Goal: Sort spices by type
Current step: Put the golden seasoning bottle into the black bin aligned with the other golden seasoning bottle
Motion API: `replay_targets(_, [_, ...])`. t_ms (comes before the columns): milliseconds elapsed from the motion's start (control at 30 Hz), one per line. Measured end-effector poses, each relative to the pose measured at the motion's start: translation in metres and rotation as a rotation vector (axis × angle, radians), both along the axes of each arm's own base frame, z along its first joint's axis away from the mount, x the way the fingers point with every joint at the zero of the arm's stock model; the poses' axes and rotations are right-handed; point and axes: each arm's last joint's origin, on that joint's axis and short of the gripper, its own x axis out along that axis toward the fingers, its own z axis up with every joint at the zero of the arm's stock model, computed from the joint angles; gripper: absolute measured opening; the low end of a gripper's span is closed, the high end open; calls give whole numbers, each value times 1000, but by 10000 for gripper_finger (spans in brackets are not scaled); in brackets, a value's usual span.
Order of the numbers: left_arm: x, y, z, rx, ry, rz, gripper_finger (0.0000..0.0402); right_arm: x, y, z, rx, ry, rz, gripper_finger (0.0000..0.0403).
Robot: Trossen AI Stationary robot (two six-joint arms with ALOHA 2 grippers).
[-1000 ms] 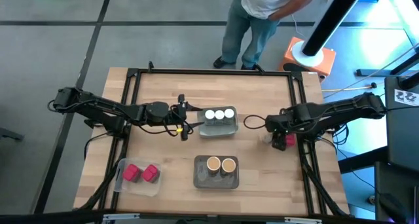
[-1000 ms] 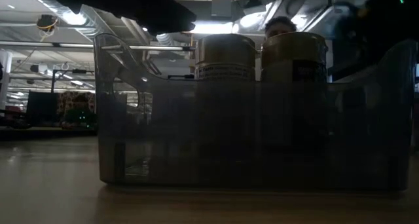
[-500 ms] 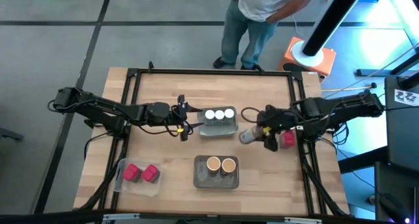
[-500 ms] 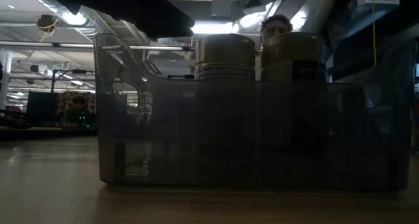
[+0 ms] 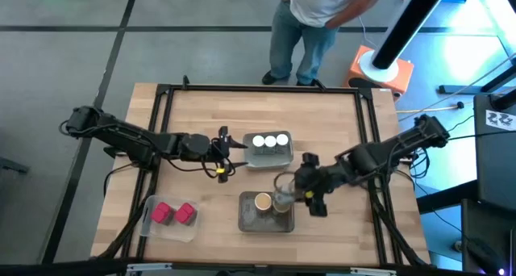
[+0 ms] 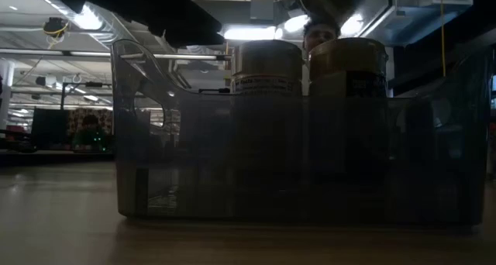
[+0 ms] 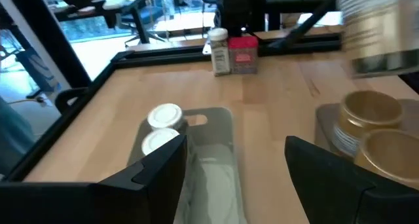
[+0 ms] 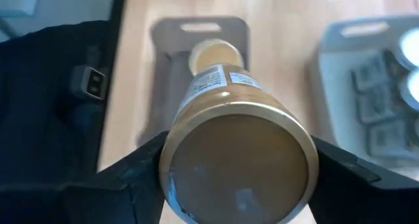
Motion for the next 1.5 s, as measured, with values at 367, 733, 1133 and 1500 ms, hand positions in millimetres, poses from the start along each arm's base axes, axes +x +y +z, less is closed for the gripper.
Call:
replay_targets(367, [-4, -15, -5, 9, 53, -60, 240, 33, 62, -12, 69, 54, -6, 278])
replay_targets(733, [-6, -18, -8, 16, 88, -73, 240, 47, 88, -49, 97, 170, -123, 278])
replay_targets(1133, [-7, -20, -10, 22, 110, -81, 240, 52, 89, -87, -7, 335, -227, 278])
replay_targets(1500, [-8, -23, -9, 24, 102, -94, 240, 56, 92, -108, -55, 398, -235, 278])
